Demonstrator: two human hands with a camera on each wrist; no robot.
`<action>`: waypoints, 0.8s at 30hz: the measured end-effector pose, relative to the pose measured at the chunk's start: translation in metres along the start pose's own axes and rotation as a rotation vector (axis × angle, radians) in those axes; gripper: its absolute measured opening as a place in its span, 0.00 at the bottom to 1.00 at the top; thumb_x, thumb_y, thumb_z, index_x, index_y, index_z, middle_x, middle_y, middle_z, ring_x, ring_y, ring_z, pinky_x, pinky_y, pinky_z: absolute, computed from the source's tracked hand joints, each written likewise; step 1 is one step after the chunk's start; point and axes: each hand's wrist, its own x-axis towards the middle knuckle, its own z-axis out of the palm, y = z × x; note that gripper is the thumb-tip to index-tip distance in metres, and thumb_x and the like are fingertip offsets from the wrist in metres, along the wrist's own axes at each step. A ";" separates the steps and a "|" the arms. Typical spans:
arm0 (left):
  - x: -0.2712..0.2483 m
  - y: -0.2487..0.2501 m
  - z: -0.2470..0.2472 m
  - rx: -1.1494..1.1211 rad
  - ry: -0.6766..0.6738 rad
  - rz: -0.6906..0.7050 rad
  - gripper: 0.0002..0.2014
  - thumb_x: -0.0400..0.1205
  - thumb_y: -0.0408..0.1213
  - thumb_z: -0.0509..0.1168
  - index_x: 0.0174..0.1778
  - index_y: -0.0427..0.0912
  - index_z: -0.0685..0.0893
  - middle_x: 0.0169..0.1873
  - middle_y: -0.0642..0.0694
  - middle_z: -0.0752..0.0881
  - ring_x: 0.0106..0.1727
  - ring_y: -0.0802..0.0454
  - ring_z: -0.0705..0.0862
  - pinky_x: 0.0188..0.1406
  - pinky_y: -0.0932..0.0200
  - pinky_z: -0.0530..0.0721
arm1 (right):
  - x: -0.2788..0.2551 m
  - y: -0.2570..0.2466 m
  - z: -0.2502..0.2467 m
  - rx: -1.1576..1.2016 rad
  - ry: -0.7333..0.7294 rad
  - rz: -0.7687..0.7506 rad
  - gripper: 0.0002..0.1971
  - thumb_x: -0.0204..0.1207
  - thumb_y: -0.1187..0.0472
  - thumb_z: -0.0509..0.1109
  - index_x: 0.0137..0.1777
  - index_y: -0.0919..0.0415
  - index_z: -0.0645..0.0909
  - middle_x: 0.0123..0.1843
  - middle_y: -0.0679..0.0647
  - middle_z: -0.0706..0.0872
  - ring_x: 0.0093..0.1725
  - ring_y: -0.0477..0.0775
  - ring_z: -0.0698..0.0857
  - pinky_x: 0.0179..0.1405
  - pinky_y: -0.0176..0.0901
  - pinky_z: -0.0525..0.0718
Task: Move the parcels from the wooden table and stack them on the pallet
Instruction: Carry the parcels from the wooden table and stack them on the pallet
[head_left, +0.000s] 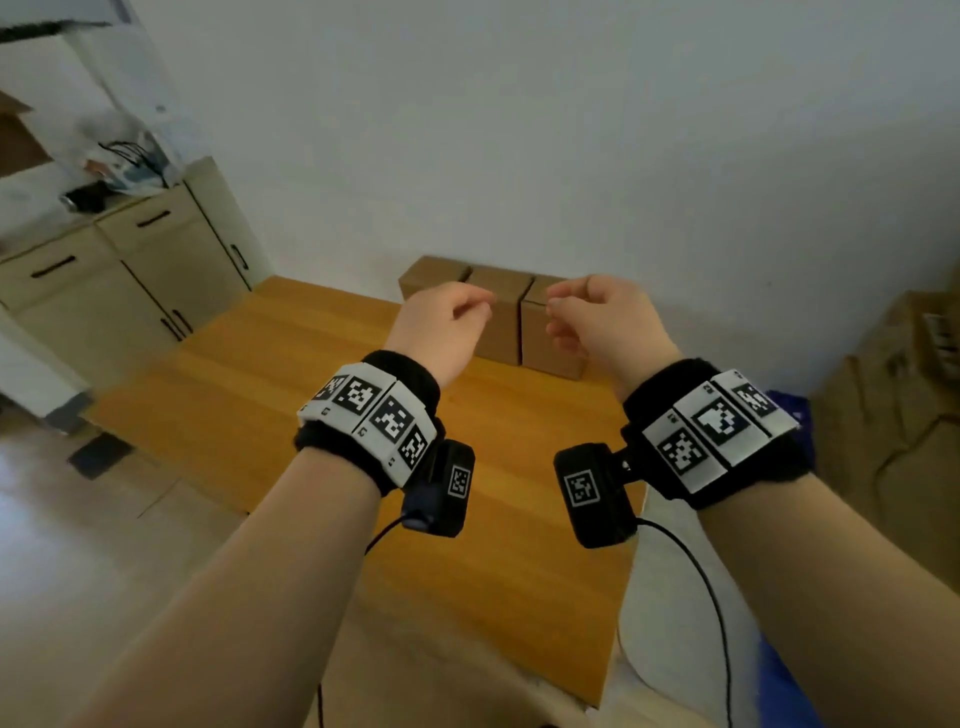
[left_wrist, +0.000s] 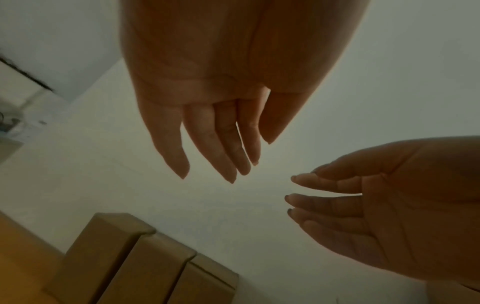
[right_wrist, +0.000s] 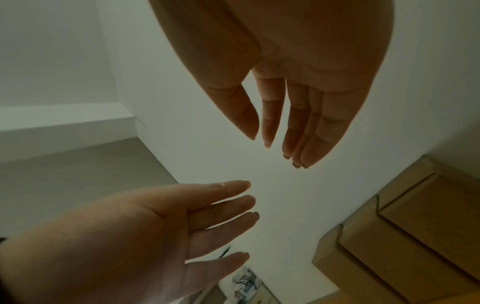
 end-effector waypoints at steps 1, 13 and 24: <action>0.012 -0.006 0.004 -0.002 -0.024 0.000 0.15 0.86 0.38 0.56 0.65 0.46 0.81 0.61 0.50 0.83 0.58 0.57 0.81 0.54 0.70 0.75 | 0.012 0.003 0.003 -0.017 0.015 0.007 0.04 0.79 0.65 0.65 0.49 0.59 0.81 0.40 0.53 0.84 0.42 0.51 0.83 0.47 0.44 0.85; 0.170 -0.083 0.045 -0.010 -0.358 0.086 0.17 0.86 0.39 0.55 0.70 0.45 0.76 0.67 0.49 0.79 0.67 0.56 0.76 0.60 0.68 0.69 | 0.158 0.070 0.047 -0.503 0.218 0.208 0.23 0.80 0.56 0.65 0.75 0.57 0.70 0.76 0.53 0.72 0.75 0.55 0.71 0.70 0.45 0.71; 0.229 -0.126 0.094 0.092 -0.519 0.216 0.24 0.87 0.41 0.53 0.80 0.42 0.61 0.79 0.46 0.65 0.80 0.52 0.61 0.76 0.59 0.58 | 0.189 0.130 0.081 -0.957 0.248 0.308 0.30 0.81 0.42 0.59 0.82 0.45 0.57 0.85 0.55 0.40 0.83 0.64 0.38 0.80 0.61 0.50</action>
